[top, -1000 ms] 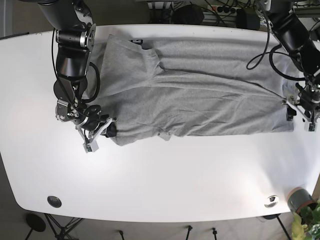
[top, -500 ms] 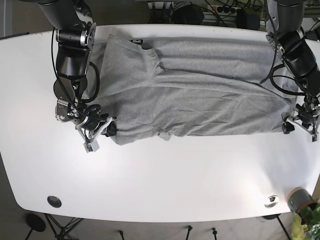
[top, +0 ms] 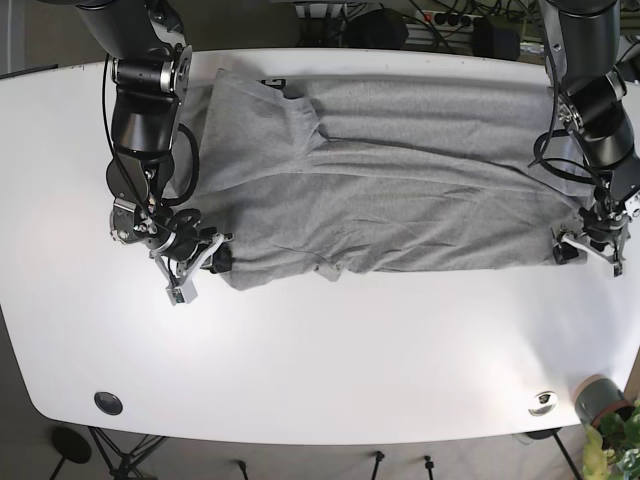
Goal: Fold the T-shirt properly
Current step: 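Lift the hem with both grippers and fold it over toward the collar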
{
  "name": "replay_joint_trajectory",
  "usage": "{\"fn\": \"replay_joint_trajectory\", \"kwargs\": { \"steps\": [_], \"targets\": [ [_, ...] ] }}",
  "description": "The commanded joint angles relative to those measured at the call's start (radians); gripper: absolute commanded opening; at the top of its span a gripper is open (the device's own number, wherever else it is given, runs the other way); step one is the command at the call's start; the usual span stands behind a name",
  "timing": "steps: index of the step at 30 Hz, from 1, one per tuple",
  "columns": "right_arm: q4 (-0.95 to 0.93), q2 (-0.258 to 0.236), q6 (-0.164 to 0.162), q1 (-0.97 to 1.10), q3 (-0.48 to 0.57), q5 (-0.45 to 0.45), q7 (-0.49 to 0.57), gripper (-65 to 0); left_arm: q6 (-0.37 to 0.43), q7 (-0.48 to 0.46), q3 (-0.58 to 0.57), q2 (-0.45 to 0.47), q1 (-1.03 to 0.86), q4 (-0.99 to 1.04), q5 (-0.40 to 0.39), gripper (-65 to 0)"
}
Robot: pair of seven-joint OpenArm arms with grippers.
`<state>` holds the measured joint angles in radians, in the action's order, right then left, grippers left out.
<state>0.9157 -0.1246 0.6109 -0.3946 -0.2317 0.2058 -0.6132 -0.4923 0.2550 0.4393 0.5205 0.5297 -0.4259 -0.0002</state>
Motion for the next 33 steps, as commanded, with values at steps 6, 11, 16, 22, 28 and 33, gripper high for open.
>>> {"fn": "replay_joint_trajectory", "kwargs": {
  "steps": [6, 11, 16, 22, 28, 33],
  "targets": [
    [0.016, -0.005, 0.007, -0.023, -0.004, 0.002, 0.002, -61.5, 0.002, -0.012, -0.04, 0.016, 0.025, 0.017, -0.014, -15.1],
    [0.018, -0.005, 0.007, -0.023, -0.004, 0.002, 0.002, -61.5, 0.001, -0.013, -0.041, 0.013, 0.025, 0.017, -0.014, -25.6],
    [0.018, -0.005, 0.007, -0.023, -0.004, 0.002, 0.002, -61.7, 0.008, -0.019, -0.043, 0.013, 0.025, 0.014, -0.011, -53.6],
    [0.018, -0.008, 0.007, -0.025, -0.004, 0.002, 0.003, -62.6, 0.005, -0.092, -0.041, 0.013, 0.016, 0.011, -0.011, -65.0],
    [0.052, -0.007, 0.007, -0.025, -0.002, 0.002, 0.002, -62.6, 0.001, -0.082, -0.033, 0.011, -0.01, -0.104, -0.017, -65.0],
    [0.177, -0.008, 0.005, 0.013, -0.001, 0.002, -0.032, -62.6, 0.001, 0.01, -0.032, -0.015, -0.066, -0.264, -0.083, -65.0]
  ]
}}
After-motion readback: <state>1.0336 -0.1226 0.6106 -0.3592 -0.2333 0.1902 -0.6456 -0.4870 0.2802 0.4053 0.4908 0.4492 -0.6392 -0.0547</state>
